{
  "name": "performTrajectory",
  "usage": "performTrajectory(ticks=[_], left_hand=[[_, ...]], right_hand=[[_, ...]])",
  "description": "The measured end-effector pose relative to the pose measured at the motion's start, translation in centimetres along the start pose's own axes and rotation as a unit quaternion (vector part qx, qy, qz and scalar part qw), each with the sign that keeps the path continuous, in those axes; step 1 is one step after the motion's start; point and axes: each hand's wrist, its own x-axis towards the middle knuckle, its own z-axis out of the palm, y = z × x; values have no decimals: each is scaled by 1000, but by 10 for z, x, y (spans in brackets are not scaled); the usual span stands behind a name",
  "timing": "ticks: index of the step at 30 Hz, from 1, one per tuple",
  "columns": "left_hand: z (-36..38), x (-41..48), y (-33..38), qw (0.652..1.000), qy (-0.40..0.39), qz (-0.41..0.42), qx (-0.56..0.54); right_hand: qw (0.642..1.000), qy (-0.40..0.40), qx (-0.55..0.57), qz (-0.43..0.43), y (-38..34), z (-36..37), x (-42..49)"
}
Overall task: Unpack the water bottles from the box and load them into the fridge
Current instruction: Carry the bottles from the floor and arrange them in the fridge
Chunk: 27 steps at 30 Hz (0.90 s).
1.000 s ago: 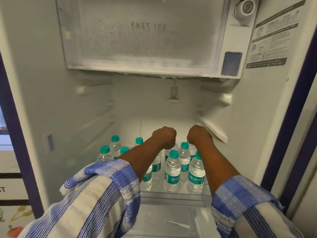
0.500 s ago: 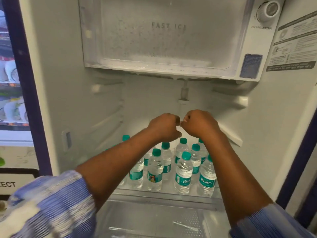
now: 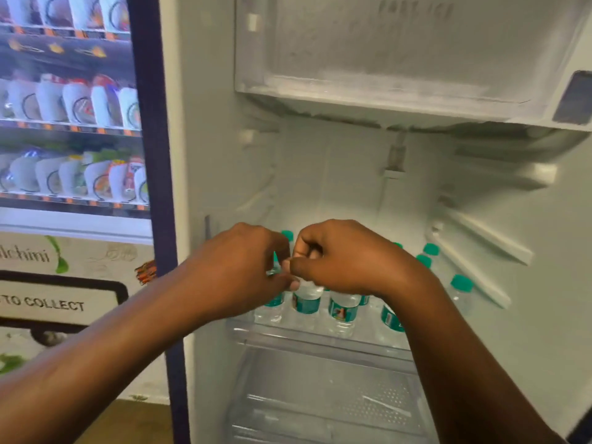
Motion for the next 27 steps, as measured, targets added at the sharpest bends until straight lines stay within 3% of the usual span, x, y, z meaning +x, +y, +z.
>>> performTrajectory(ticks=[6, 14, 27], left_hand=[[-6, -68, -47, 999, -27, -17, 12], [3, -151, -117, 992, -45, -116, 14], [82, -277, -216, 949, -91, -299, -42]], right_hand=[[988, -101, -19, -111, -47, 42, 4], [963, -178, 41, -199, -104, 117, 13], [908, -318, 39, -270, -183, 301, 33]])
